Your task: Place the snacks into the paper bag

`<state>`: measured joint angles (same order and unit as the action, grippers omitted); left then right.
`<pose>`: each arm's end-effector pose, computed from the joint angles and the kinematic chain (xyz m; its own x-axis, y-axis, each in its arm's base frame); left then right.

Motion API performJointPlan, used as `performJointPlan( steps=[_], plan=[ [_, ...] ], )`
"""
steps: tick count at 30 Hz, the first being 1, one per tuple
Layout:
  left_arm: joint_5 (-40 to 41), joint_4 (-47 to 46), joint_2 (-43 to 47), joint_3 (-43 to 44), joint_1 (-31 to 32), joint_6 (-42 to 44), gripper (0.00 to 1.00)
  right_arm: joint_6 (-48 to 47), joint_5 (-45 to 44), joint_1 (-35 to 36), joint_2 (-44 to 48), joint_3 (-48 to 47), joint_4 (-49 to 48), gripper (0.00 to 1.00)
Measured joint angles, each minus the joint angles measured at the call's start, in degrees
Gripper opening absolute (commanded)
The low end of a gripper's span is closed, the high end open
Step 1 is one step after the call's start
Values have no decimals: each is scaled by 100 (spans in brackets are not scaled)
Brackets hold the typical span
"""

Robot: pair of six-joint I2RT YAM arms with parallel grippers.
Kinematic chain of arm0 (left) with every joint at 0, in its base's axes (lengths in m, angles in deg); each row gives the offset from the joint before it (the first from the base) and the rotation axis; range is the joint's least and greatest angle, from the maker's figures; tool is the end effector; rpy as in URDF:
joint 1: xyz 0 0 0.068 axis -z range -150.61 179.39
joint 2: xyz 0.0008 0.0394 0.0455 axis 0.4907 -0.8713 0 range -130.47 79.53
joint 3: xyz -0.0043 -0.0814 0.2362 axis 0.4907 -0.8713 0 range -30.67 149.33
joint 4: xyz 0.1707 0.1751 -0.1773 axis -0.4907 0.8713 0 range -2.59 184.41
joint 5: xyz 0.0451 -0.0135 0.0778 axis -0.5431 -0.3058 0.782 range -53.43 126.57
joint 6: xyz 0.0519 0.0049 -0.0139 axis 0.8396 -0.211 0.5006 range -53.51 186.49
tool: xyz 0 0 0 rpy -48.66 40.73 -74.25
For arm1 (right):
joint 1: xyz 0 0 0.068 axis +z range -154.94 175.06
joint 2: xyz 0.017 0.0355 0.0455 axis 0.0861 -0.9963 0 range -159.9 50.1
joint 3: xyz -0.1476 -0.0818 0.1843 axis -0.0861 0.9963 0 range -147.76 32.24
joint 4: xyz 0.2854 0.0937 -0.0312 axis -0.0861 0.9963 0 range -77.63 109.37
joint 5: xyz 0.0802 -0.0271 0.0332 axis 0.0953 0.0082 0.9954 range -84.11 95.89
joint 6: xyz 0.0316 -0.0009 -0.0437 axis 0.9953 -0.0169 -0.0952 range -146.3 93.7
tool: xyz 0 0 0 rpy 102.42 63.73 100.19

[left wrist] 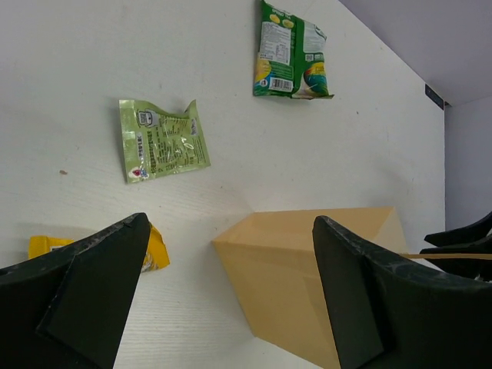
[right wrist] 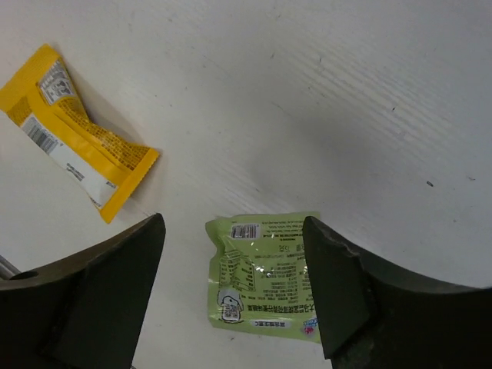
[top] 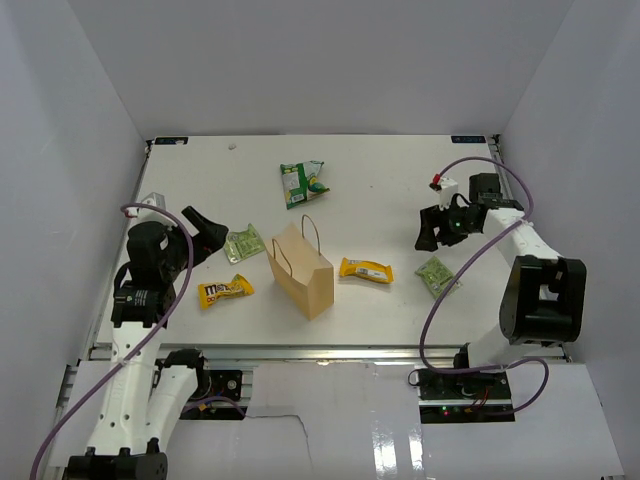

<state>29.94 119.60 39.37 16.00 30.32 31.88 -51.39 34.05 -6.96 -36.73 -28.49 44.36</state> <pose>0.2141 -0.0076 0.3133 -0.4249 -0.5574 -0.7133 -0.1471 0.8200 -0.5531 0.3477 0.0046 0.1911 -0.6757 -0.3502 -0.6487 -0.5573 0.8186 0.1386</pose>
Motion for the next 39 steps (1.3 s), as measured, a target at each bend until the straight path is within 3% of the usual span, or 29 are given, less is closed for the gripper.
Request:
performJointPlan(
  steps=[1,2,3,8,17,25,35,39],
  plan=[
    [0,44,13,-17,0,-20,98,160,50,-15,-144,0,-7,69],
    [0,85,26,-33,0,-44,98,280,57,-26,-289,0,-17,55],
    [0,116,55,-48,0,-61,98,428,26,-31,-446,0,-37,53],
    [2,256,273,-131,0,-146,98,789,-304,-55,-968,-39,2,63],
    [9,398,470,-319,0,-192,98,-1091,-772,-55,-584,-101,584,71],
    [7,376,188,-332,0,-144,98,-1639,-1158,-59,-868,-98,723,74],
    [0,337,275,-439,0,-142,98,-1703,-1174,-42,-898,350,708,73],
    [-4,337,323,-496,0,-146,98,-1539,-1316,24,-767,544,426,65]
  ],
)
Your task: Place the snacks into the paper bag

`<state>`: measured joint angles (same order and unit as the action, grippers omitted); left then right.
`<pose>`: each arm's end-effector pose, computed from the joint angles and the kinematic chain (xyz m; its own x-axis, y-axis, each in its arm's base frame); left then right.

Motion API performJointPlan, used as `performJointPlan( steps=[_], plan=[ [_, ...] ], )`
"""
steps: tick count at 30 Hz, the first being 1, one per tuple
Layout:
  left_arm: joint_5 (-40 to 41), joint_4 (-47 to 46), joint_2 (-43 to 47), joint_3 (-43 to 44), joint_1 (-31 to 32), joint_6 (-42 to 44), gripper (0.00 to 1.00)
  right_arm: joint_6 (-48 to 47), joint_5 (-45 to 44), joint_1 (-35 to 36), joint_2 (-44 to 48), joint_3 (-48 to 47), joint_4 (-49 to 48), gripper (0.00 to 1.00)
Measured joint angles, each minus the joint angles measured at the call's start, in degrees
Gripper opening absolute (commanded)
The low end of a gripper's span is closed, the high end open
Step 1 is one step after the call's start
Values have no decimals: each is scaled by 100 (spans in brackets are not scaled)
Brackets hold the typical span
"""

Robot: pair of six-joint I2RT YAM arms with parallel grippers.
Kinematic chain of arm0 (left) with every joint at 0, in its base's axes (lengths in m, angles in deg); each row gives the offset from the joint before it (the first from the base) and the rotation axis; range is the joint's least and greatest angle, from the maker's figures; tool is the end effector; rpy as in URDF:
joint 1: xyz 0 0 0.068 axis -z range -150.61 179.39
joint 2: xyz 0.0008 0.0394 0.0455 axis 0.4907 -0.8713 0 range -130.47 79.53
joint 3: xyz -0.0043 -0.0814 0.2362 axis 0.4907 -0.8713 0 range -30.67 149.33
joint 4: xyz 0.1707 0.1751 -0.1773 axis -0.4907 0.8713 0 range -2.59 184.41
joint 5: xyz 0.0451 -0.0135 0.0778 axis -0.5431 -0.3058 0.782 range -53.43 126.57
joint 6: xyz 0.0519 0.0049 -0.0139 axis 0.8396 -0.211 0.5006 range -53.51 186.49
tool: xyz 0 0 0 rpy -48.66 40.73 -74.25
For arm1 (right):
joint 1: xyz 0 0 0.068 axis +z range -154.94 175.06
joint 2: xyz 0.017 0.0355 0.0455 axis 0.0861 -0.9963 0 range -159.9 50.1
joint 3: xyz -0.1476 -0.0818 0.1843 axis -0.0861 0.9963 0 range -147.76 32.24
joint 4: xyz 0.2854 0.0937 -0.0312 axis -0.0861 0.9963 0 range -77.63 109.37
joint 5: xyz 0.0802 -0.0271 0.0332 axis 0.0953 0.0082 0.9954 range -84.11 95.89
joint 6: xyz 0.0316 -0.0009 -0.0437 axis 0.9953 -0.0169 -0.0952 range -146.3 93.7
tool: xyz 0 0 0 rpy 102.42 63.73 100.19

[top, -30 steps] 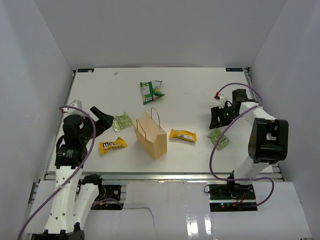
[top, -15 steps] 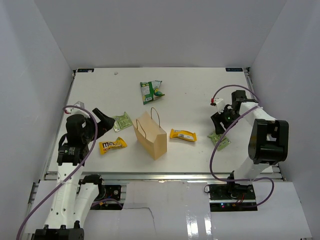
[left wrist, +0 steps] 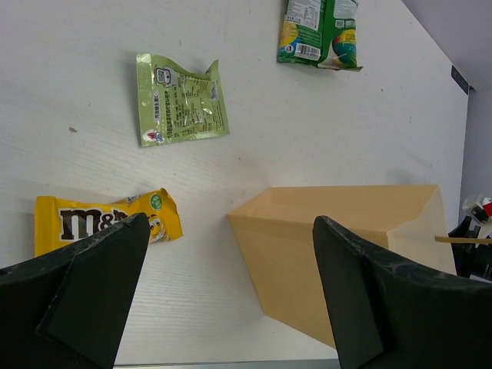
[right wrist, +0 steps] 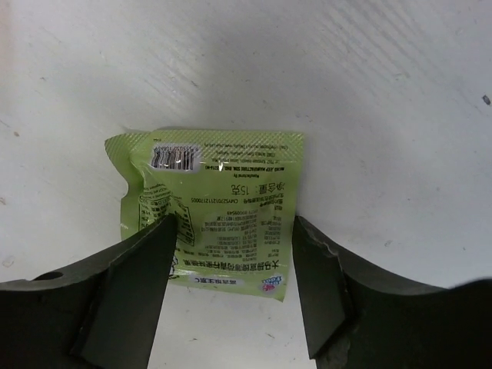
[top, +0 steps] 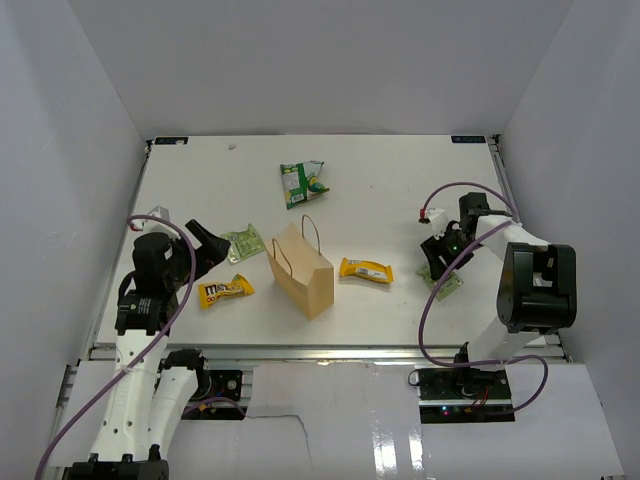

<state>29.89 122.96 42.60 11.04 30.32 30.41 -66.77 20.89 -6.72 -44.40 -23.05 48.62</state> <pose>0.2037 -0.0074 0.2856 -0.4818 -0.5772 -0.6594 -0.2074 0.8062 -0.5542 0.3272 -0.0009 0.1125 -0.7133 -0.6050 -0.3537 -0.6545 0.7555 0.0276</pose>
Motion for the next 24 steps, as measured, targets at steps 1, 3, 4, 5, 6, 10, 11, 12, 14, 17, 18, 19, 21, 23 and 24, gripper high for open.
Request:
performJointPlan(
  steps=[1,3,4,5,6,10,11,12,14,17,18,19,21,23,24],
  plan=[
    [-4,7,2,-4,0,-4,98,24,-44,11,33,44,-72,59],
    [-15,0,4,-9,0,-17,98,105,-118,33,114,162,-251,52],
    [-17,2,9,-11,0,-22,98,155,-109,33,155,225,-313,44],
    [-20,2,20,-11,0,-26,98,195,-85,35,192,275,-352,40],
    [-20,2,33,-11,0,-28,98,216,-85,37,229,332,-400,36],
    [-31,0,116,-15,0,-44,98,278,-50,37,339,452,-522,18],
    [-39,-2,138,-24,0,-46,98,275,-28,35,365,466,-527,16],
    [-46,-9,160,-44,0,-52,98,267,-2,35,396,479,-529,12],
    [-66,2,212,-87,0,-70,98,229,129,35,509,514,-472,9],
    [-96,2,260,-107,0,-103,98,44,623,35,903,529,-258,8],
    [-107,2,273,-107,0,-109,98,-61,892,39,1091,511,-166,8],
    [-116,2,291,-109,0,-120,98,-146,1154,46,1257,461,-52,8],
    [-131,0,321,-114,0,-146,98,-321,1694,120,1554,256,195,8],
    [-144,2,341,-118,0,-155,98,-437,2210,361,1759,-66,385,8],
    [-149,0,341,-118,0,-160,98,-485,2433,557,1823,-249,463,8]
  ],
)
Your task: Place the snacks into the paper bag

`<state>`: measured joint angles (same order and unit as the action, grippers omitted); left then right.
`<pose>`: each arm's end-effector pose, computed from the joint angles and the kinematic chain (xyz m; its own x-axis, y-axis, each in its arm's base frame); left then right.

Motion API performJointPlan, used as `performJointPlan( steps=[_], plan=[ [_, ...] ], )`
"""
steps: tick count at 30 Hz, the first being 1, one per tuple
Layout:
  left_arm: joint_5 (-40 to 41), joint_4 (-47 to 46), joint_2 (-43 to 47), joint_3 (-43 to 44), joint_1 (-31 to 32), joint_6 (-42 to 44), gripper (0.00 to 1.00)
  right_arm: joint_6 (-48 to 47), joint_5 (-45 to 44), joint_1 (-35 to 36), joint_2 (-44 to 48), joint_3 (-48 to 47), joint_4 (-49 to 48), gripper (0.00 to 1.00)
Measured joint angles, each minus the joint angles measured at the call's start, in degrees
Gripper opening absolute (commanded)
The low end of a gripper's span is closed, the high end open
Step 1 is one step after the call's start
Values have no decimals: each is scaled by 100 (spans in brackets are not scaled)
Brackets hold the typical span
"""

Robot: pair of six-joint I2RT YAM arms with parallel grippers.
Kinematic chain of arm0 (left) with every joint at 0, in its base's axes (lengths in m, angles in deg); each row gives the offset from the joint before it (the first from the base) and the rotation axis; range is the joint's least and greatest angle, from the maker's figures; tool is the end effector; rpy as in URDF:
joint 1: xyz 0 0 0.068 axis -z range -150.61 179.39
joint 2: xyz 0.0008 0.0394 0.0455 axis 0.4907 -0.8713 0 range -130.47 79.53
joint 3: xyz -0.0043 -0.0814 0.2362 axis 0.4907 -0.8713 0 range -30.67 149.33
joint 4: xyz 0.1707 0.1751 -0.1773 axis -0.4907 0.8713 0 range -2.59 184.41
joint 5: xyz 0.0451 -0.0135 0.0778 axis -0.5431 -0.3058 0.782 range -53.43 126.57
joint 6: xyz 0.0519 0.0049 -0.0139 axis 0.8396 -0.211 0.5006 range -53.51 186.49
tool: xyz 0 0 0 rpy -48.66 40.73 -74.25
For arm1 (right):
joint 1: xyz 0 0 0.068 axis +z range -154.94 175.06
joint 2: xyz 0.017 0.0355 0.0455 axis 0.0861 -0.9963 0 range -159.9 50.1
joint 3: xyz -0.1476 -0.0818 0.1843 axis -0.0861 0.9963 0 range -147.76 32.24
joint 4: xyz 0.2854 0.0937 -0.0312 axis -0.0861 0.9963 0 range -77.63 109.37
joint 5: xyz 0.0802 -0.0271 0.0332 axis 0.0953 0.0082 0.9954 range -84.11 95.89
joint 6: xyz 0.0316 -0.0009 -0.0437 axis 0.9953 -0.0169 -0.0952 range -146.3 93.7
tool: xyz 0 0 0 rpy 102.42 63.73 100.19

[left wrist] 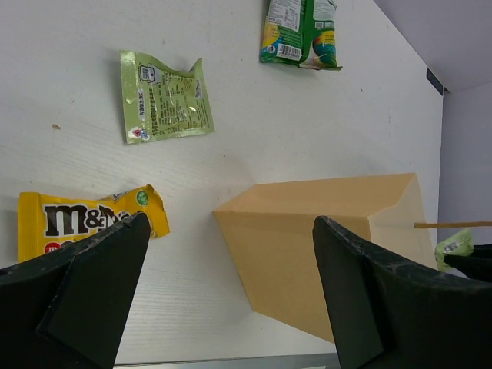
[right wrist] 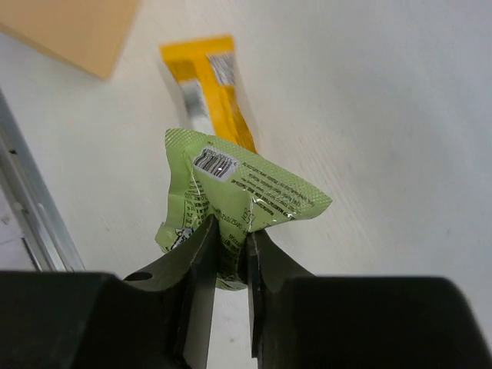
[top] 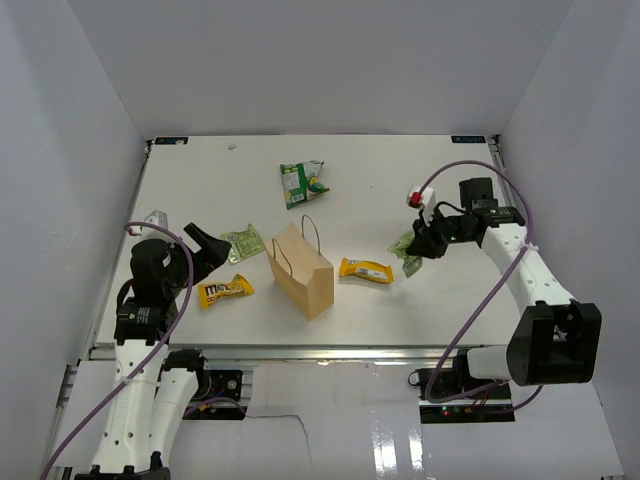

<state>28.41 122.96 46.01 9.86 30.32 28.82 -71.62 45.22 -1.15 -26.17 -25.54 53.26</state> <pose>0.1940 -0.0082 0.2886 -0.4641 -0.5975 -0.6539 -0.1804 0.7866 -0.5906 0.3046 0.0428 0.2250 -0.3383 -0.5735 -0.7460 -0.8730 0.4873 0.0213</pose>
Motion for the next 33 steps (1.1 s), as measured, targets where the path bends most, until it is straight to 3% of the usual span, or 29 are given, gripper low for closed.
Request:
performJointPlan(
  steps=[5,10,16,21,28,33],
  plan=[
    [-24,0,-4,0,0,-35,98,221,691,1425,243,-852,57,8],
    [-39,4,31,0,0,-74,98,1274,820,2728,260,-1711,-527,8],
    [-42,26,192,0,0,-144,98,2240,638,3517,175,-2317,-1226,8],
    [-42,50,227,0,0,-201,98,2463,289,4098,31,-2691,-1403,8],
    [-42,52,223,0,0,-225,98,2754,-1770,5077,-195,-2855,-2004,8],
    [-42,96,282,-7,0,-240,98,2903,-3386,5386,-323,-2747,-2371,8]
  ],
)
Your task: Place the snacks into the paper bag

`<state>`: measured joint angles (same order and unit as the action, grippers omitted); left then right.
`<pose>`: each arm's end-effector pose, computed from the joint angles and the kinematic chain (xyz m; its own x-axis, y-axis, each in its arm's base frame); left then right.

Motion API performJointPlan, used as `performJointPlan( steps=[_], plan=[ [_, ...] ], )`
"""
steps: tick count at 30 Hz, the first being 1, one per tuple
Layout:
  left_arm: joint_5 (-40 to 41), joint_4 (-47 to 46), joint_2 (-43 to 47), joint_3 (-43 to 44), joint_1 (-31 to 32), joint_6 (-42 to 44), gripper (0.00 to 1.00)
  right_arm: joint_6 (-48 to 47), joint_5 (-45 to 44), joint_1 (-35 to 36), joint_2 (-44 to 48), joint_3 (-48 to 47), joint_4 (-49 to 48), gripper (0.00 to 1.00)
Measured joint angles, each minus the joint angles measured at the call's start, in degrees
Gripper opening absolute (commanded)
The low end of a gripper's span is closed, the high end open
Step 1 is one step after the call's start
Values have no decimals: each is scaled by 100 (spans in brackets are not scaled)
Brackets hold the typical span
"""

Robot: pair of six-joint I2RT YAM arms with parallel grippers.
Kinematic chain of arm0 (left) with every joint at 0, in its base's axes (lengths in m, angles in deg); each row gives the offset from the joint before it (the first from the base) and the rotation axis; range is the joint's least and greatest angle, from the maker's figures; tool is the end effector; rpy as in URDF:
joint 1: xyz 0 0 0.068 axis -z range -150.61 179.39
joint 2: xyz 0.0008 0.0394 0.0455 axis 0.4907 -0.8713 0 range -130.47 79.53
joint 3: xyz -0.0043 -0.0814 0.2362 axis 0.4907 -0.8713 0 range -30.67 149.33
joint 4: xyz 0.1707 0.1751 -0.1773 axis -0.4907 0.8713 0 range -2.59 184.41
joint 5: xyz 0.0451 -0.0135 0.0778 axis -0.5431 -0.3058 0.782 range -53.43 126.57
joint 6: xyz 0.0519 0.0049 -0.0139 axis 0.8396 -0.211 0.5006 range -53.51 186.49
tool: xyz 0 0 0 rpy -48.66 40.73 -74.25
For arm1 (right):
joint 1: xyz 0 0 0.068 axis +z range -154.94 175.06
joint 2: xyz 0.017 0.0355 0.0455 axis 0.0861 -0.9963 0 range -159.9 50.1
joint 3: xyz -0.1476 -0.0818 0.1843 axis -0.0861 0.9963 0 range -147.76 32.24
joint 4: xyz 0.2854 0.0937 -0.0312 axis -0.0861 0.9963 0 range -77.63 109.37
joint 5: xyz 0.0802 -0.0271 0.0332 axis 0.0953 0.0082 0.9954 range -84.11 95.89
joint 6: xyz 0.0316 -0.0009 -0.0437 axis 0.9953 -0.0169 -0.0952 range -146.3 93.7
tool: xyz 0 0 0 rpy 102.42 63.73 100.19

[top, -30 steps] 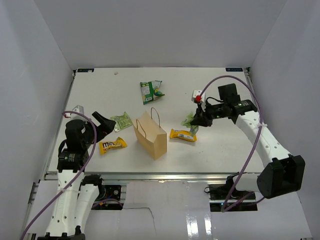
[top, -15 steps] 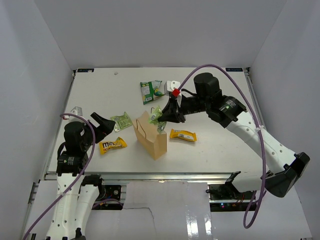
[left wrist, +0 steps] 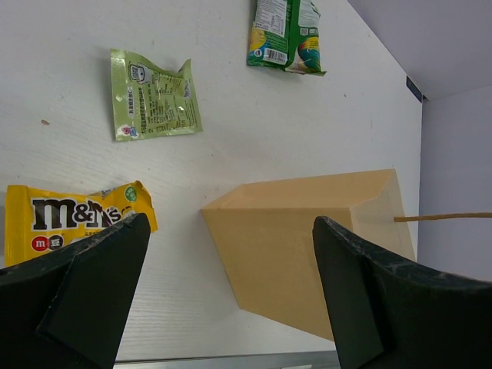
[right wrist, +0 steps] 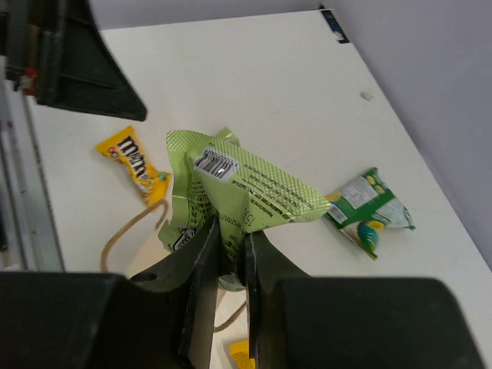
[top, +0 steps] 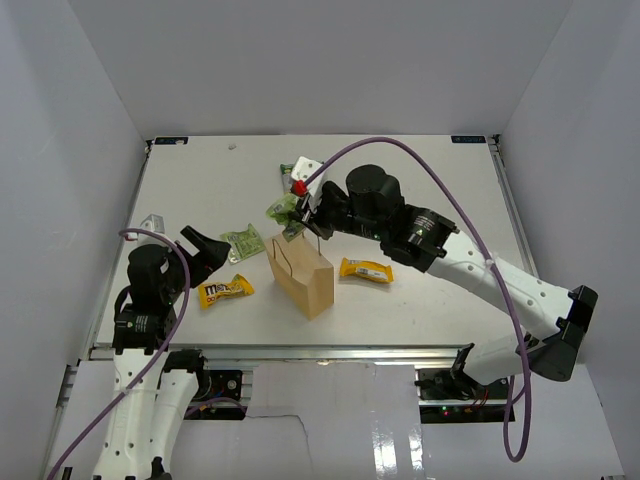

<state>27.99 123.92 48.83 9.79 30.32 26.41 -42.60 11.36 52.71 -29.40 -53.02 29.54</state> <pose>0.1844 -0.0083 0.2949 -0.4405 -0.6296 -0.6400 -0.1755 0.7595 -0.6264 0.1919 0.3093 0.4166 0.1485 -0.2877 -0.9461 -0.8848 0.3886 -0.2570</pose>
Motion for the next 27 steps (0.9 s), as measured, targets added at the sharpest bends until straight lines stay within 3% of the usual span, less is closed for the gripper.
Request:
performJointPlan(
  steps=[7,17,27],
  plan=[
    [0,46,11,-28,0,-7,98,-125,-1038,264,-28,4,-518,8],
    [0,59,39,-63,0,-7,98,-870,-1307,535,-33,789,-986,8],
    [0,61,39,-66,0,-44,98,-1187,-1167,625,-50,929,-994,38]
  ],
)
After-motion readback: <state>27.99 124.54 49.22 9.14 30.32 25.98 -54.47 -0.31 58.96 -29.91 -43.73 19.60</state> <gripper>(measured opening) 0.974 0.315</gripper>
